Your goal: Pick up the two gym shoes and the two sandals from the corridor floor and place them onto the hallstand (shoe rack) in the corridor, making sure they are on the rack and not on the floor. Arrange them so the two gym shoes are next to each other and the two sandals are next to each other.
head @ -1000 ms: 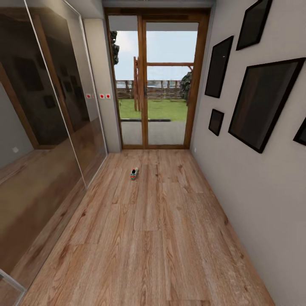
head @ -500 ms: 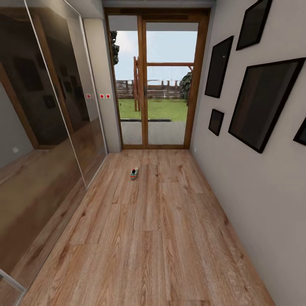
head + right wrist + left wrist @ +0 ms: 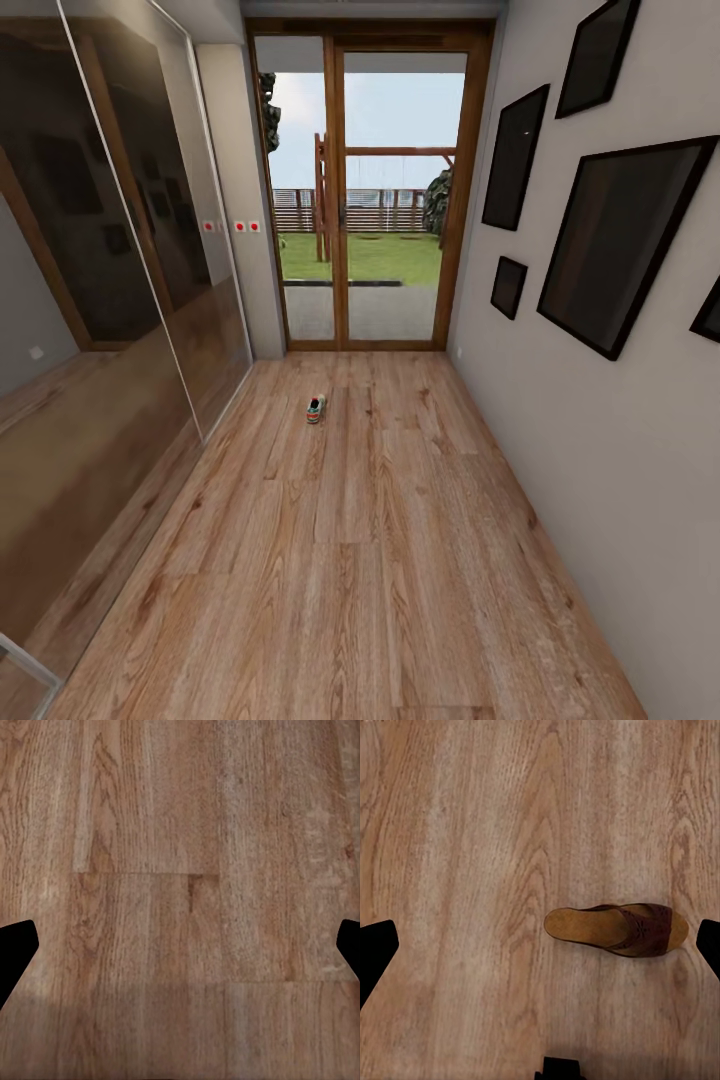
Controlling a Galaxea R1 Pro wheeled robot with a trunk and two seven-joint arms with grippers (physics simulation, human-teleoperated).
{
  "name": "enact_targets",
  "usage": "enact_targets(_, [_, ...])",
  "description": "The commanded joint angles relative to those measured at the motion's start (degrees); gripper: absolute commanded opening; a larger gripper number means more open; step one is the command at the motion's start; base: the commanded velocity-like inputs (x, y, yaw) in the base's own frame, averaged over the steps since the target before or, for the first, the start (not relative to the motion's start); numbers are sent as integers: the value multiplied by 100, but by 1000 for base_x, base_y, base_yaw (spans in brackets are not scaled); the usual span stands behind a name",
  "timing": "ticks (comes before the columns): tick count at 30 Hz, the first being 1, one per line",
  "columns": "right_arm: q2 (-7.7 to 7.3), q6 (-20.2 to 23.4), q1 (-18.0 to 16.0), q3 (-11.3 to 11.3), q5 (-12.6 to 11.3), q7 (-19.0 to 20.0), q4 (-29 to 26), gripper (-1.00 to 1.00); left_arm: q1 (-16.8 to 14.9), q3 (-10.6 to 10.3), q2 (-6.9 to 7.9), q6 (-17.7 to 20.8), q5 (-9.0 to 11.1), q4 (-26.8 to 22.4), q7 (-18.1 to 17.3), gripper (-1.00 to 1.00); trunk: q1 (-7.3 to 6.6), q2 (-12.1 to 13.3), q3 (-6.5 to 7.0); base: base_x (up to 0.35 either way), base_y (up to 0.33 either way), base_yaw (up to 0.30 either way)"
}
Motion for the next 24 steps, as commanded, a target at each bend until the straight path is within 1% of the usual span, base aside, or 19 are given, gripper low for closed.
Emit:
enact_targets(1, [0, -15, -3, -4, 2, 2, 5, 100, -4, 15, 0, -19, 5, 4, -1, 100, 0, -3, -5, 0, 0, 0])
enact_targets(7, [0, -4, -3, -7, 2, 5, -1, 100, -40, -3, 18, -11, -28, -44, -18, 100, 0, -3, -5, 0, 0, 0])
enact_targets(12, [-30, 0, -5, -5, 2, 6, -37, 100, -71, -27, 25, -1, -63, -68, -31, 100, 0, -3, -5, 0, 0, 0])
enact_targets(16, [-122, 16, -22, -4, 2, 10, -310, 100, -158, -54, 65, 15, -112, -108, -93, 100, 0, -3, -5, 0, 0, 0])
enact_targets(19, [-190, 32, -51, -4, 2, 20, -581, 100, -324, -68, 133, 33, -200, -127, -247, 100, 0, -3, -5, 0, 0, 0])
enact_targets(21, [-235, 50, -77, -4, 3, 25, -756, 100, -462, -78, 185, 50, -294, -133, -436, 100, 0, -3, -5, 0, 0, 0])
enact_targets(22, [-235, 50, -77, -4, 3, 25, -756, 100, -462, -78, 185, 50, -294, -133, -436, 100, 0, -3, -5, 0, 0, 0])
enact_targets(24, [-279, 75, -119, -4, 6, 31, -907, 100, -609, -92, 242, 70, -420, -133, -683, 100, 0, -3, -5, 0, 0, 0])
